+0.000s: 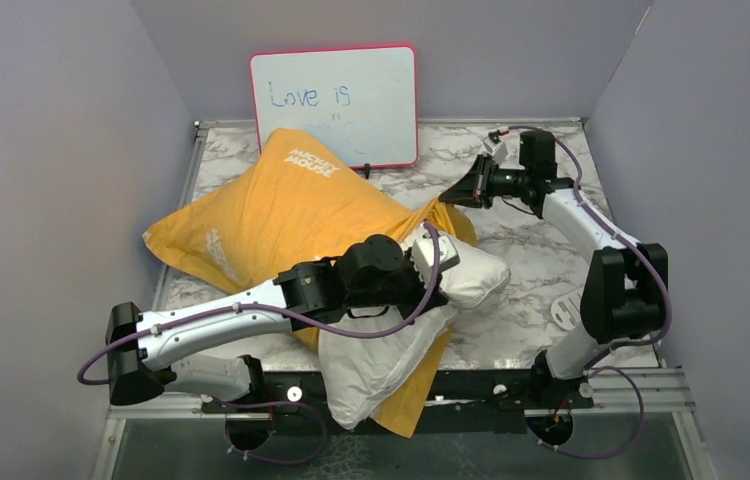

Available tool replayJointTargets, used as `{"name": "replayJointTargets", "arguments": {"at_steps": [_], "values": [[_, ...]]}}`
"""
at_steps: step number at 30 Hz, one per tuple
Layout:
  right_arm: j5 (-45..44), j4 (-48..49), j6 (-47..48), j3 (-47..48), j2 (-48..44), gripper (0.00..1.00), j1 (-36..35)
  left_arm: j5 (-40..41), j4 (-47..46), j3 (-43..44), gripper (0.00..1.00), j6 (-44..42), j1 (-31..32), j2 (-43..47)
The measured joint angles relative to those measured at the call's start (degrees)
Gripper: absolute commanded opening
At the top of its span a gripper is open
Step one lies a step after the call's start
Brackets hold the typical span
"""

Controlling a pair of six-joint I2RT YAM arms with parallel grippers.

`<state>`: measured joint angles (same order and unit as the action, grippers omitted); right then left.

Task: Remove the pillowcase from the pillow
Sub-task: Remove the pillow from the pillowcase.

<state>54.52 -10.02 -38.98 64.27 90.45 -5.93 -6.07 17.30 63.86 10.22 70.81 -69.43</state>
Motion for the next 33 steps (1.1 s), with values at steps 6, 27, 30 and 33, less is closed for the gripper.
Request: {"name": "replayJointTargets", "arguments": {"at_steps": [6,27,30,33], "values": [[-0.9,-5.2,3.4,10.0,6.9,0.09,-3.2,-1.4,-3.1,0.0,0.0,0.0,-0.2,0.1],[-50.7,-21.1,8.0,0.7,-34.6,0.94,-3.3,14.9,-6.2,1.6,0.0,5.7,-0.5,-5.8],[-52.4,-25.3,5.3,-3.6,-41.3,0.94,-3.3,15.7,-7.2,3.7,0.0,6.8,-2.7,-8.6],[-51.8,-28.4,2.5,-9.0,-48.0,0.95,-3.3,16.0,-7.8,6.5,0.03,7.1,-3.9,-12.1]]}}
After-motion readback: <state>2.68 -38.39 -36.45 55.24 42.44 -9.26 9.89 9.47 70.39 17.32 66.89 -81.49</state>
